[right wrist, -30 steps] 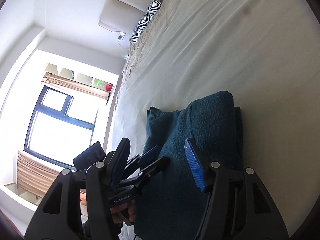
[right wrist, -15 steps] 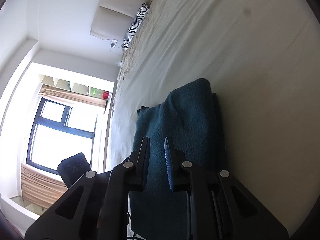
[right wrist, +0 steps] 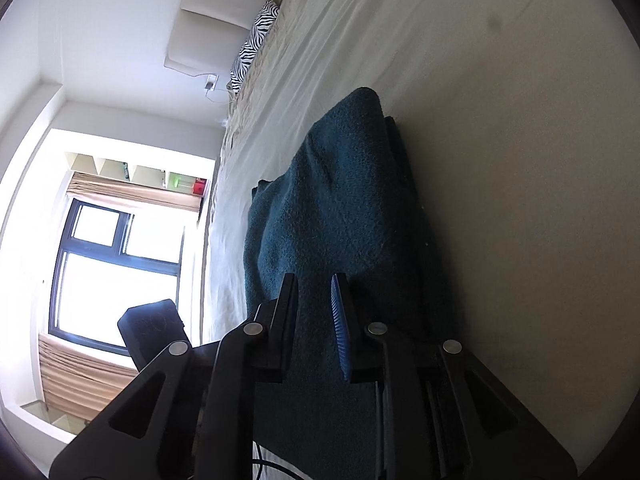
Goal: Fold small clothes
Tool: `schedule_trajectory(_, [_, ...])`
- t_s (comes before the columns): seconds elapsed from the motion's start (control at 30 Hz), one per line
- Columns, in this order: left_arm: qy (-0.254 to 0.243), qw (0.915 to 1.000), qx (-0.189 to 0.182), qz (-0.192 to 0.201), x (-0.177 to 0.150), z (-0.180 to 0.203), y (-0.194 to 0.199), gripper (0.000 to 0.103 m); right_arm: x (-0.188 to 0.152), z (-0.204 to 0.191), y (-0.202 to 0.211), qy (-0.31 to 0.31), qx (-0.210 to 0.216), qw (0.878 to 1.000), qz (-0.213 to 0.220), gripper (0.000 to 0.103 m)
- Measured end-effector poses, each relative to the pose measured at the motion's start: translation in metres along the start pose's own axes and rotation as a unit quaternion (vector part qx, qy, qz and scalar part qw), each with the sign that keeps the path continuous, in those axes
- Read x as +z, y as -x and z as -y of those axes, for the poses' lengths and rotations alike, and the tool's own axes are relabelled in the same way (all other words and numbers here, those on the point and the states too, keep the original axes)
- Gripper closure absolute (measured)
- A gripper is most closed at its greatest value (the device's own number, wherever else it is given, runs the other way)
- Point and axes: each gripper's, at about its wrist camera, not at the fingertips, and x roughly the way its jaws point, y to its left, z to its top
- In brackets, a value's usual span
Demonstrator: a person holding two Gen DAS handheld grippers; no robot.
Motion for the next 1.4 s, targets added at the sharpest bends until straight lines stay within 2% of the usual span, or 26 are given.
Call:
schedule_trajectory(0.03, [-0.004, 1.0000, -0.004, -0.001, -0.008, 0.003, 0.004, 0.077, -0.007, -0.006, 0.003, 0.007, 0.002, 1.000, -0.004, 0.074])
schedule_trajectory(0.07, [-0.007, 0.9999, -0.004, -0.007, -0.017, 0.006, 0.005, 0.077, -0.014, -0.010, 0.005, 0.012, 0.000, 1.000, -0.008, 0.067])
schedule_trajectory(0.1, [-0.009, 0.9998, 0.003, -0.020, -0.025, 0.005, -0.001, 0.077, -0.020, -0.011, 0.007, 0.016, -0.001, 1.000, -0.012, 0.054])
schedule_trajectory(0.13, [-0.010, 0.9994, 0.012, -0.032, -0.033, 0.000, -0.009, 0.078, -0.025, -0.009, 0.006, 0.020, -0.009, 1.000, -0.019, 0.052])
schedule_trajectory(0.17, [-0.002, 0.9991, 0.013, -0.040, -0.040, -0.008, -0.018, 0.080, -0.029, -0.002, 0.005, 0.021, -0.027, 0.999, -0.025, 0.054])
schedule_trajectory(0.23, [0.011, 0.9992, 0.016, -0.035, -0.045, -0.022, -0.027, 0.092, -0.035, 0.018, 0.005, 0.008, -0.013, 1.000, -0.021, 0.055])
schedule_trajectory(0.3, [0.032, 0.9988, 0.004, -0.037, -0.044, -0.031, -0.023, 0.095, -0.034, 0.030, 0.010, -0.019, -0.001, 1.000, -0.013, 0.067])
schedule_trajectory(0.37, [0.021, 0.9991, 0.008, -0.037, -0.044, -0.025, -0.013, 0.096, -0.037, 0.023, 0.021, -0.017, -0.011, 1.000, -0.003, 0.066])
schedule_trajectory(0.4, [0.015, 0.9993, 0.009, -0.033, -0.046, -0.020, -0.005, 0.091, -0.041, 0.013, 0.026, -0.005, -0.014, 1.000, 0.003, 0.061])
schedule_trajectory(0.47, [0.006, 0.9998, 0.001, -0.020, -0.055, -0.011, 0.011, 0.075, -0.054, -0.001, 0.036, 0.009, 0.014, 1.000, 0.003, 0.056])
schedule_trajectory(0.5, [0.004, 0.9999, -0.002, -0.015, -0.063, -0.008, 0.017, 0.070, -0.061, -0.007, 0.039, 0.016, 0.022, 1.000, 0.002, 0.056])
schedule_trajectory(0.57, [-0.012, 0.9997, 0.008, -0.019, -0.075, -0.003, 0.015, 0.069, -0.076, -0.013, 0.041, 0.027, 0.031, 0.999, -0.004, 0.056])
schedule_trajectory(0.6, [-0.021, 0.9994, 0.015, -0.022, -0.082, -0.003, 0.010, 0.070, -0.081, -0.010, 0.040, 0.028, 0.026, 0.999, -0.012, 0.053])
schedule_trajectory(0.67, [-0.015, 0.9996, 0.014, -0.020, -0.084, -0.009, 0.004, 0.072, -0.089, 0.011, 0.030, 0.012, -0.020, 0.999, -0.030, 0.052])
schedule_trajectory(0.73, [-0.014, 0.9995, 0.016, -0.021, -0.083, -0.012, 0.002, 0.075, -0.095, 0.036, 0.028, -0.010, 0.002, 1.000, -0.023, 0.054])
schedule_trajectory(0.8, [-0.043, 0.9985, 0.028, -0.021, -0.085, -0.006, 0.001, 0.076, -0.103, 0.044, 0.039, -0.024, 0.021, 0.999, -0.016, 0.059])
schedule_trajectory(0.9, [-0.041, 0.9988, 0.022, -0.013, -0.086, -0.005, 0.005, 0.076, -0.106, 0.033, 0.042, -0.006, -0.001, 1.000, -0.019, 0.056])
schedule_trajectory(0.93, [-0.024, 0.9996, 0.013, -0.010, -0.084, -0.007, 0.012, 0.074, -0.105, 0.026, 0.043, 0.000, -0.005, 1.000, -0.018, 0.056])
schedule_trajectory(0.97, [-0.010, 0.9999, 0.002, -0.003, -0.083, -0.008, 0.021, 0.065, -0.104, 0.019, 0.048, 0.008, -0.002, 1.000, -0.014, 0.055])
schedule_trajectory(1.0, [-0.004, 1.0000, -0.002, 0.007, -0.080, -0.008, 0.032, 0.052, -0.101, 0.014, 0.055, 0.017, 0.001, 1.000, -0.006, 0.053])
schedule_trajectory(1.03, [-0.005, 0.9997, 0.005, 0.023, -0.075, -0.007, 0.043, 0.045, -0.098, 0.009, 0.062, 0.024, 0.000, 1.000, 0.003, 0.052])
schedule_trajectory(1.07, [-0.006, 0.9989, 0.016, 0.043, -0.070, -0.008, 0.055, 0.030, -0.090, 0.006, 0.069, 0.027, -0.007, 1.000, 0.010, 0.049])
schedule_trajectory(1.1, [-0.002, 0.9979, 0.022, 0.061, -0.064, -0.012, 0.064, 0.021, -0.082, 0.003, 0.072, 0.029, -0.015, 0.999, 0.014, 0.046])
schedule_trajectory(1.17, [0.018, 0.9965, 0.023, 0.078, -0.050, -0.028, 0.076, 0.018, -0.063, 0.005, 0.076, 0.027, -0.040, 0.999, 0.018, 0.045])
schedule_trajectory(1.23, [0.048, 0.9958, 0.030, 0.072, -0.035, -0.048, 0.072, 0.018, -0.034, 0.013, 0.066, 0.013, -0.056, 0.998, 0.010, 0.044])
schedule_trajectory(1.4, [0.109, 0.9937, 0.023, 0.012, -0.010, -0.088, 0.030, 0.018, 0.017, 0.041, 0.036, -0.012, -0.097, 0.995, -0.023, 0.043])
